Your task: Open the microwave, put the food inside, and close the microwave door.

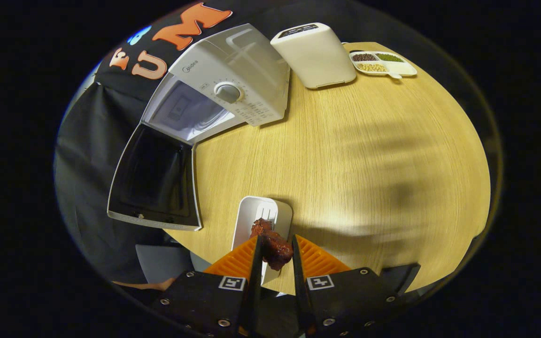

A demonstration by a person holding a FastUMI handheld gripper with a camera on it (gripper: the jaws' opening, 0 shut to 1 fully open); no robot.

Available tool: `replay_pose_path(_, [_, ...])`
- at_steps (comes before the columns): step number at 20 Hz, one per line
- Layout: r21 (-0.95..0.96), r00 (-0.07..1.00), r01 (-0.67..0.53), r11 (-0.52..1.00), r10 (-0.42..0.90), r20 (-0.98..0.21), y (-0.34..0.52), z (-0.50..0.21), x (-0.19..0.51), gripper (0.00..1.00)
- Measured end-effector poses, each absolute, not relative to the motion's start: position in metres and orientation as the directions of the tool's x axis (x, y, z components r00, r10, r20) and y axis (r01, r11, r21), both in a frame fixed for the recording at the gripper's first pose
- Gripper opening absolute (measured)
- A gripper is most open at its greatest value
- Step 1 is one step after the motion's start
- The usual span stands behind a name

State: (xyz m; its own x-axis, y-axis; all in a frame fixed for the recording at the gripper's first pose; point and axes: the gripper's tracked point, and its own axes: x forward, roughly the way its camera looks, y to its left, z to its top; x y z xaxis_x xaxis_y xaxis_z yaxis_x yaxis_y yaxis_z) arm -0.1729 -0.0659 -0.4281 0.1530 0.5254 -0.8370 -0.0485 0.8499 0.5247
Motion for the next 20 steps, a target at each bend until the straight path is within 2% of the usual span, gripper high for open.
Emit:
replay_pose_path(4, [0.563, 0.142, 0.074, 0.823, 0.550, -0.823, -0.058, -0.433, -0.181, 0.28])
replay_pose_path(9, [0.611, 0.214, 0.203, 0.765, 0.575, -0.790, -0.053, -0.430, -0.181, 0.27])
replay_pose_path(12, [0.659, 0.303, 0.289, 0.694, 0.587, -0.751, -0.049, -0.417, -0.171, 0.12])
replay_pose_path(14, [0.657, 0.325, 0.306, 0.689, 0.573, -0.752, -0.052, -0.413, -0.174, 0.08])
replay_pose_path(20, [0.668, 0.399, 0.354, 0.654, 0.541, -0.741, -0.052, -0.399, -0.180, 0.08])
